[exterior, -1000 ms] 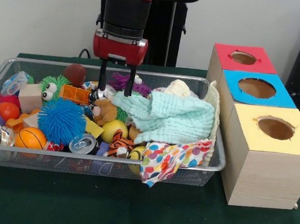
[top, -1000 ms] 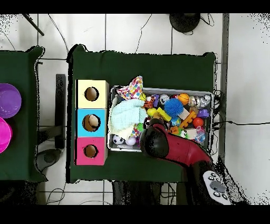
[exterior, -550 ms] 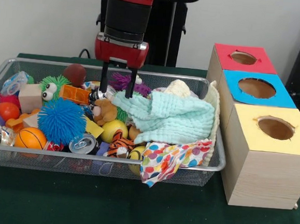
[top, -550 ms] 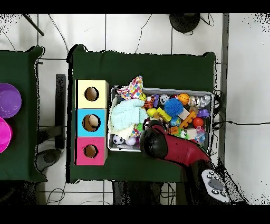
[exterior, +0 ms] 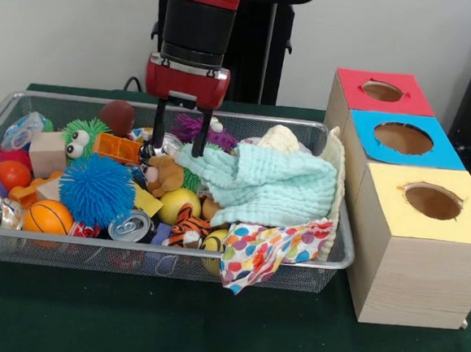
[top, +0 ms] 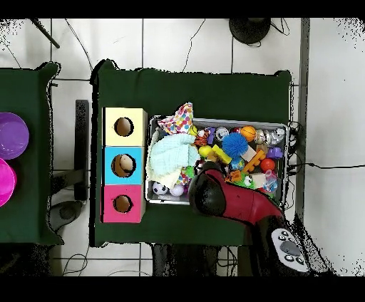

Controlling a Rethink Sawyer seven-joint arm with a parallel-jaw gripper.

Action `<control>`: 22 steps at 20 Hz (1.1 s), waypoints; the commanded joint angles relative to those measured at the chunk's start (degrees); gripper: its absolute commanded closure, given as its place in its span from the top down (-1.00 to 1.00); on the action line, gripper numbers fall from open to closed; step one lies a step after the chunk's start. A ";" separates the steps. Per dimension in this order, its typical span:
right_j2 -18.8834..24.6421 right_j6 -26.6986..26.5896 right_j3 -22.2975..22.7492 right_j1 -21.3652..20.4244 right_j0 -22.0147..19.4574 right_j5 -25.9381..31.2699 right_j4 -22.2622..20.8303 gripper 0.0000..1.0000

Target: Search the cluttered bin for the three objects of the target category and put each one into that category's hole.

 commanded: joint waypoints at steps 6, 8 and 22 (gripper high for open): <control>2.64 7.43 -3.20 2.76 -3.14 -5.58 -3.66 1.00; 1.86 8.15 -2.78 3.40 -2.97 -7.74 -3.95 1.00; 0.20 12.26 2.66 7.29 -1.66 -19.24 -2.55 1.00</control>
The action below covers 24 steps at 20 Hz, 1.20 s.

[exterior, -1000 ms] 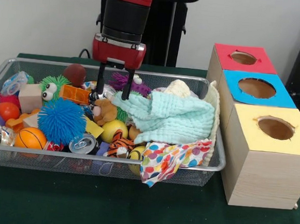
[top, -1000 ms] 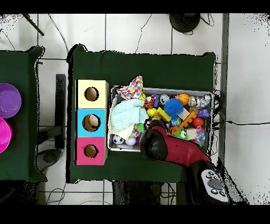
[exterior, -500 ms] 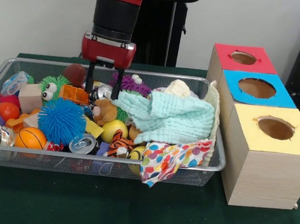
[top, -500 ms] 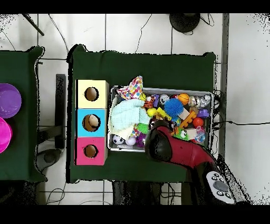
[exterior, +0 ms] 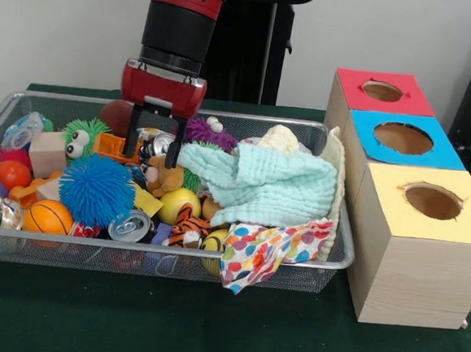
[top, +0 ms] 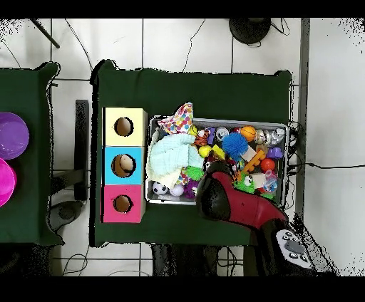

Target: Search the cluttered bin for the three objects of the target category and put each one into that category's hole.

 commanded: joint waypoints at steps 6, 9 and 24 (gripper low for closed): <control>4.34 12.87 5.24 4.86 -2.42 -6.41 -3.25 1.00; 4.38 12.71 6.37 5.34 -2.55 -7.54 -4.12 1.00; -1.11 14.24 8.04 10.94 2.34 -24.49 -1.17 1.00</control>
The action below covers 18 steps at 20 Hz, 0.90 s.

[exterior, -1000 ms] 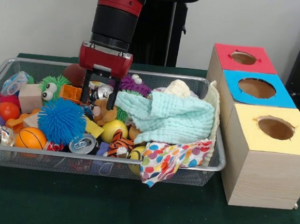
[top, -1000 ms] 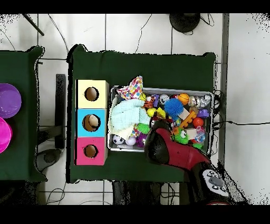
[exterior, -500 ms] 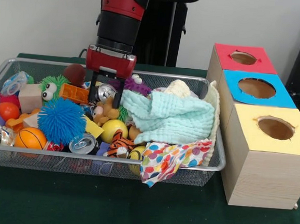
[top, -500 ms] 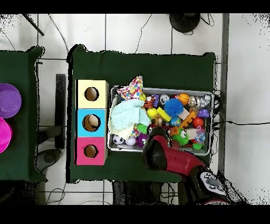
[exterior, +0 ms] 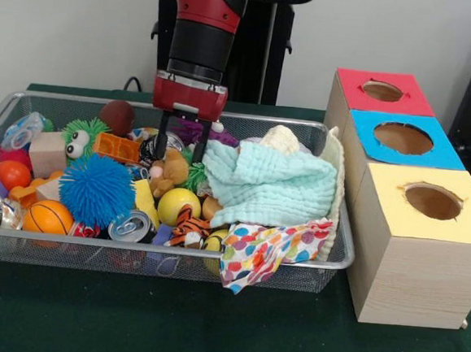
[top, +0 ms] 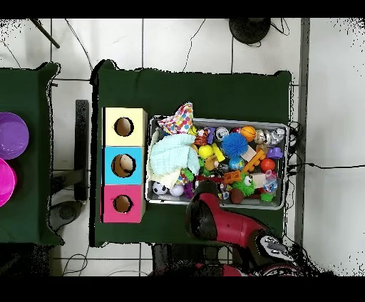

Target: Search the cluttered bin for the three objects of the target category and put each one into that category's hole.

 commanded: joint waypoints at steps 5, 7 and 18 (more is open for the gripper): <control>1.02 13.06 -0.38 5.57 1.23 -13.06 0.28 1.00; 0.52 12.23 -0.75 5.21 1.68 -13.20 0.70 1.00; -4.16 5.83 -4.97 0.39 6.73 -3.36 2.63 1.00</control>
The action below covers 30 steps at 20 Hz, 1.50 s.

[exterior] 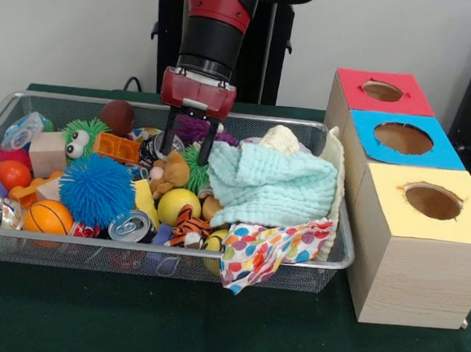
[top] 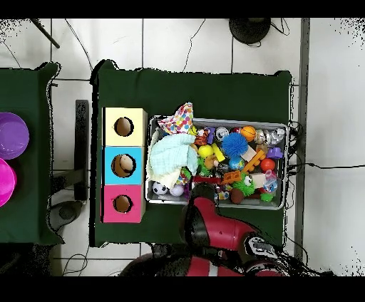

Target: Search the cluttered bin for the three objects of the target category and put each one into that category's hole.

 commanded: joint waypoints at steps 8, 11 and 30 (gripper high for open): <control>-0.97 6.62 -7.42 -0.48 3.32 5.18 3.02 1.00; -1.76 6.64 -7.87 0.26 3.88 4.09 3.19 1.00; -1.55 8.71 -10.21 3.40 2.26 -1.46 -0.34 1.00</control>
